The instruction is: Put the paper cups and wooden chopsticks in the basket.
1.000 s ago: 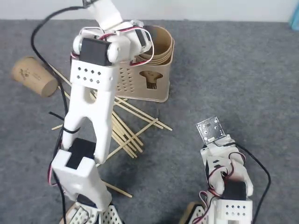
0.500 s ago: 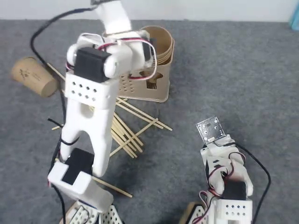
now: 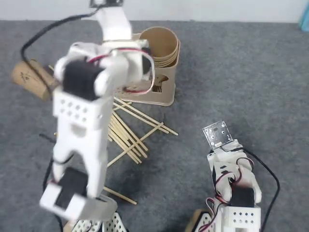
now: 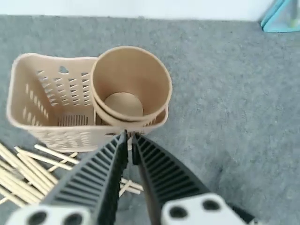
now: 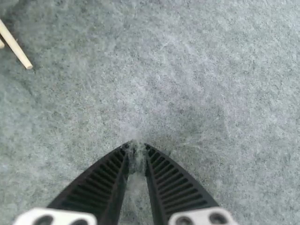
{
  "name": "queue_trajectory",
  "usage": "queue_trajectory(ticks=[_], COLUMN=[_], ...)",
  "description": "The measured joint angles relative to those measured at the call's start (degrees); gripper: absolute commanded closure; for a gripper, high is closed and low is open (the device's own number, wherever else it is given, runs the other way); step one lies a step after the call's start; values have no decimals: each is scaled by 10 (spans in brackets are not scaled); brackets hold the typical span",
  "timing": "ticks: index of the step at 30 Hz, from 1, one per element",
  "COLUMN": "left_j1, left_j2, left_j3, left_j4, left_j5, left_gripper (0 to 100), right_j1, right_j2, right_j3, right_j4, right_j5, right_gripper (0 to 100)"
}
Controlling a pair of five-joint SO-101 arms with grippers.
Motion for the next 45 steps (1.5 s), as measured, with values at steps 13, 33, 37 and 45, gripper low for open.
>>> queue_trajectory(ticks=[13, 33, 37, 45], left_j1=[-16, 1, 1, 0], left_j2=[-229, -263, -265, -258], left_j3=[463, 847, 870, 876], left_j4=[-386, -868, -881, -885], left_j5=[-7, -11, -11, -11], left_gripper=[988, 988, 988, 988], right_j1=[0, 0, 0, 0], right_j2=[0, 0, 0, 0], right_j3=[0, 0, 0, 0], right_j4=[0, 0, 0, 0], right_j5=[8, 10, 11, 11], right_gripper=[991, 991, 991, 991])
